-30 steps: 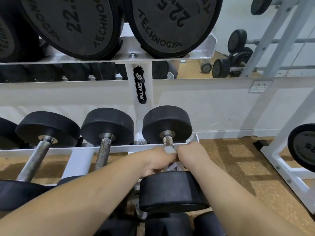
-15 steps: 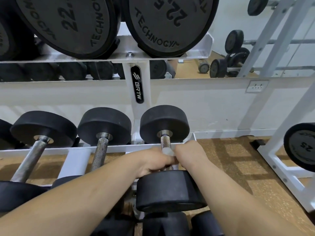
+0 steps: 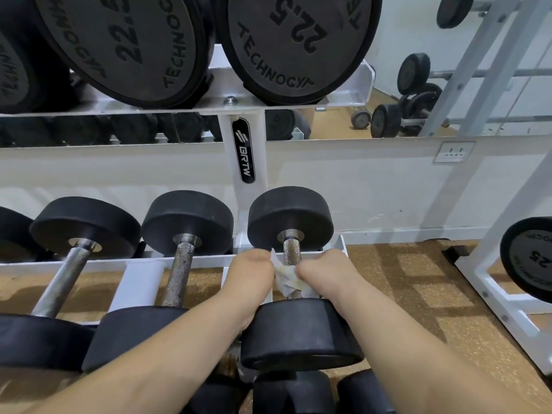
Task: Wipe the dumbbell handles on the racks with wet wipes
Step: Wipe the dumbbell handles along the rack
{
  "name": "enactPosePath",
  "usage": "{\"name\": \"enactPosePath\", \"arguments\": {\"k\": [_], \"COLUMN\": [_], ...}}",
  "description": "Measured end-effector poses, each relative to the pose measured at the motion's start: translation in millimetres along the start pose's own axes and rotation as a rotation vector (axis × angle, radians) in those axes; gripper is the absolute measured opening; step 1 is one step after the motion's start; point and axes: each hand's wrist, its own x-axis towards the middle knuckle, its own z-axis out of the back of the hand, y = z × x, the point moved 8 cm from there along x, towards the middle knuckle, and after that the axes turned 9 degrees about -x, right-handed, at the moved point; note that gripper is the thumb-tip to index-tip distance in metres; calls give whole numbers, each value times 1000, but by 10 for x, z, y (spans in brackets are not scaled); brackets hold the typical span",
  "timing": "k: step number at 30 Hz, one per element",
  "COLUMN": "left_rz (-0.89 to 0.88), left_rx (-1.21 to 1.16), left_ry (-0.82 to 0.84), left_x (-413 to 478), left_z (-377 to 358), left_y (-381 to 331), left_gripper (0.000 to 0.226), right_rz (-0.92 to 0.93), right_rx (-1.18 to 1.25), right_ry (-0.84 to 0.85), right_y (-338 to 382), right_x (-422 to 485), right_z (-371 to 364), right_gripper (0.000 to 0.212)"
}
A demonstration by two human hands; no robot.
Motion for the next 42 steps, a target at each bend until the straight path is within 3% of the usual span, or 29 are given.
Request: {"name": "enactPosePath", "arguments": {"k": [3,6,10,13,17,21,23,27,29,33,38,42], "left_rz": [-149,-213,-258,-170,-76,-15,49,47,-12,-260,-458,-604], "left_rx": [118,178,208,251,171,190,91,-170,-174,100,569,670], "left_ry": [-86,-141,-173,-12,199,106,120,156,109,20,97,231], "left_x": [-106,-112,-90,-158,-227,-205,-173,-130,-117,-100,-54,-43], "left_z": [67,102,99,-101,-301,-75,-8,83,144,216,14,-264], "left_y": [-115,-175,-323,-325,-236,-180,-152,-367,-515,-813,-916,-862], "left_gripper": [29,26,18,34,57,34,21,12,9,10,4,17], "right_rz": [69,271,399,412,405,369,330,280,286,249,46,10], "right_rx": [-15,79,179,223,237,285,363,395,321,122,91,-44], "right_ry": [-159,-298,-297,-266,-212,-234,-242,-130,-59,78,76,-84], "right_y": [8,83,146,123,139,106,64,-20,-1,106,41,-131], "right_x": [-53,-176,-237,-212,-272,-328,-330,-223,-224,-278,-170,-39], "right_z": [143,235,235,210,184,226,268,254,246,208,171,110], "right_gripper": [5,17,14,8,16,16,14,1,12,40,17,18]}}
